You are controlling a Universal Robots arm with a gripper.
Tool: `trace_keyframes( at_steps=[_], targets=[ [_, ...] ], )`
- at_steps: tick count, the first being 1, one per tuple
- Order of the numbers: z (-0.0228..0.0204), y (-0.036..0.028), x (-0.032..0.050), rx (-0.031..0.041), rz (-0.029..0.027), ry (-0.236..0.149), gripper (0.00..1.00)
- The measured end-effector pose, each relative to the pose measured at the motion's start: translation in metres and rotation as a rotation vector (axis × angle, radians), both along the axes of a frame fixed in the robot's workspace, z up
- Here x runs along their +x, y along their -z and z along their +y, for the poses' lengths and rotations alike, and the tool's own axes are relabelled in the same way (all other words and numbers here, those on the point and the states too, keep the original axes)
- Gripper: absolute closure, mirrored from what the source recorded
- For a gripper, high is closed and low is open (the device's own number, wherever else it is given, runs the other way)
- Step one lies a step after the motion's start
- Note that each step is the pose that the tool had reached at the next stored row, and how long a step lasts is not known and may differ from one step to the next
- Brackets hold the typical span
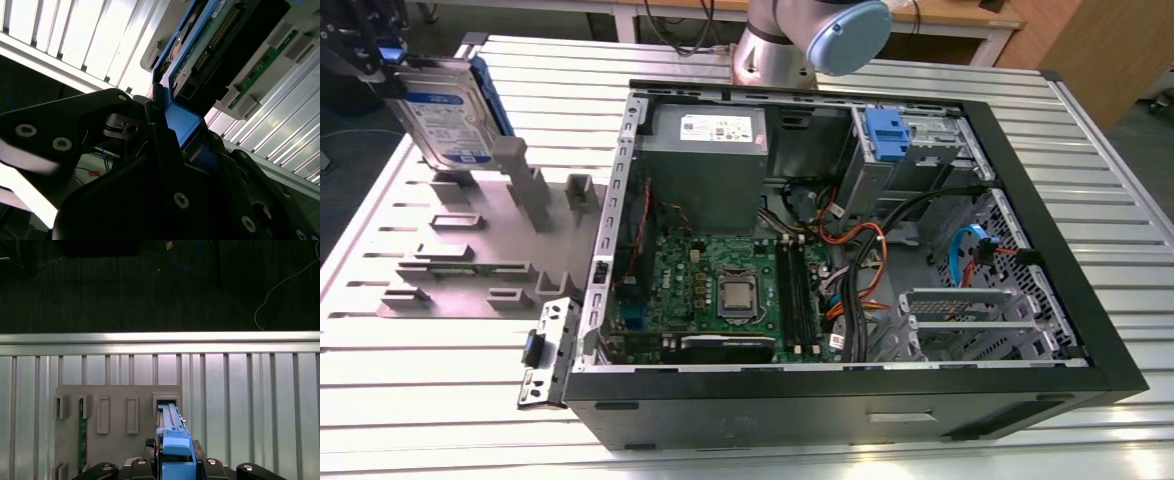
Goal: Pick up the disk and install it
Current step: 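Pick up the disk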
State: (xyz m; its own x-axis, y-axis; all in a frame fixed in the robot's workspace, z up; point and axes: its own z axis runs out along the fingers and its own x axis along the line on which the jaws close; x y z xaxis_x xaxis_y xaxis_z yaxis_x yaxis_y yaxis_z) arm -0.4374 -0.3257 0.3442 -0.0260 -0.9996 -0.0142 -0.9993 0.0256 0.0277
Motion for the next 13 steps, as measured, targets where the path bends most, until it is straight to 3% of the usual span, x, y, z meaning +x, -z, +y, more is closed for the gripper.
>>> trace_keyframes(
  at_steps=[13],
  targets=[
    [0.0, -0.004, 0.0, 0.0, -0.0001, 0.0, 0.64]
  ],
)
